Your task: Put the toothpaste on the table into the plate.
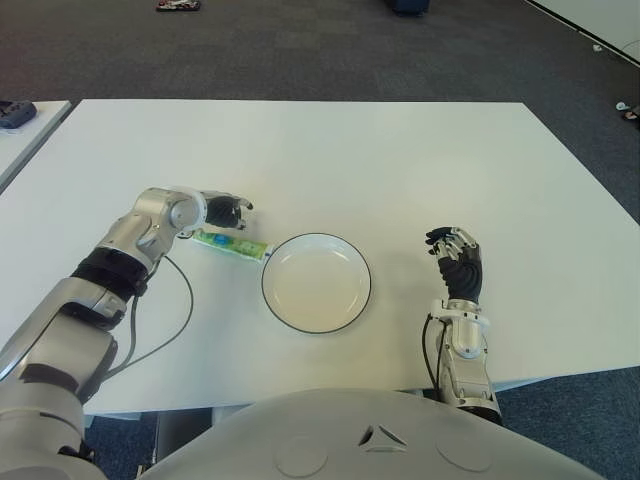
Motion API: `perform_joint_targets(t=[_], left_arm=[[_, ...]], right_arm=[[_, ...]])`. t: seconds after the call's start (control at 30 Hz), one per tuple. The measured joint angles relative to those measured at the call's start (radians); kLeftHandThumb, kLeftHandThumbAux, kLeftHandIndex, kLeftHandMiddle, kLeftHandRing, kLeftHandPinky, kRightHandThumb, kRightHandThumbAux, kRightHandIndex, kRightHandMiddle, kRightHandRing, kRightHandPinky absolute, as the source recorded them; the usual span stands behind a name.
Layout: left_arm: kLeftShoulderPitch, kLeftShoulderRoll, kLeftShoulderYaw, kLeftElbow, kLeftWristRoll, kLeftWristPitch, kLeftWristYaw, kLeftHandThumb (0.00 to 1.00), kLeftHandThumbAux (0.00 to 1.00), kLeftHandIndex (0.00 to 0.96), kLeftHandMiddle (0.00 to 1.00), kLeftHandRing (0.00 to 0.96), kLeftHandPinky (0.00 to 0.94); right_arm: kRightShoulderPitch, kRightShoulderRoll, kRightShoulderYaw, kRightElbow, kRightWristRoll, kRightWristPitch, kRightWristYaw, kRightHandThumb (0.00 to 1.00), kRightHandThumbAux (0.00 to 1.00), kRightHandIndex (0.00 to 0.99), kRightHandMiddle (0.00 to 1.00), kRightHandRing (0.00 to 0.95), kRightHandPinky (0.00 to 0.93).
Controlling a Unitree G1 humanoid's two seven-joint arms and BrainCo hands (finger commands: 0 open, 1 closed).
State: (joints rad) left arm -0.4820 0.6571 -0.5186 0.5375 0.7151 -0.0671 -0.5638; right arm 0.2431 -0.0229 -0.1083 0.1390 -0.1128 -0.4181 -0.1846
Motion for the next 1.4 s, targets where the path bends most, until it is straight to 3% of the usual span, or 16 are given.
perform_joint_targets(t=[0.27,0.43,1.17,1.4], left_arm=[[-0.031,-0.061,-0.045,0.182,0.051,-0.046,0.218,0.591,0.358,0.000,0.097,0.096,0.150],[-0.033,-0.076,-0.058,0.230,0.060,-0.057,0.285,0.566,0.345,0.000,0.081,0.074,0.129],[0.032,-0.101,-0.048,0.210,0.069,-0.014,0.419,0.593,0.338,0.014,0.095,0.082,0.160],[0.066,-0.052,-0.008,0.151,0.035,-0.051,0.415,0.667,0.318,0.044,0.116,0.122,0.199]], right_arm=[[0.023,0.000,-0.005,-0.016,-0.001,0.000,-0.003,0.704,0.734,0.429,0.483,0.472,0.508],[0.023,-0.001,-0.004,-0.029,-0.002,0.000,-0.002,0.704,0.734,0.429,0.485,0.474,0.505],[0.040,-0.002,-0.005,-0.064,-0.003,0.013,0.002,0.705,0.734,0.429,0.484,0.474,0.503],[0.045,-0.004,-0.005,-0.068,-0.003,0.022,0.002,0.705,0.734,0.429,0.482,0.473,0.502]])
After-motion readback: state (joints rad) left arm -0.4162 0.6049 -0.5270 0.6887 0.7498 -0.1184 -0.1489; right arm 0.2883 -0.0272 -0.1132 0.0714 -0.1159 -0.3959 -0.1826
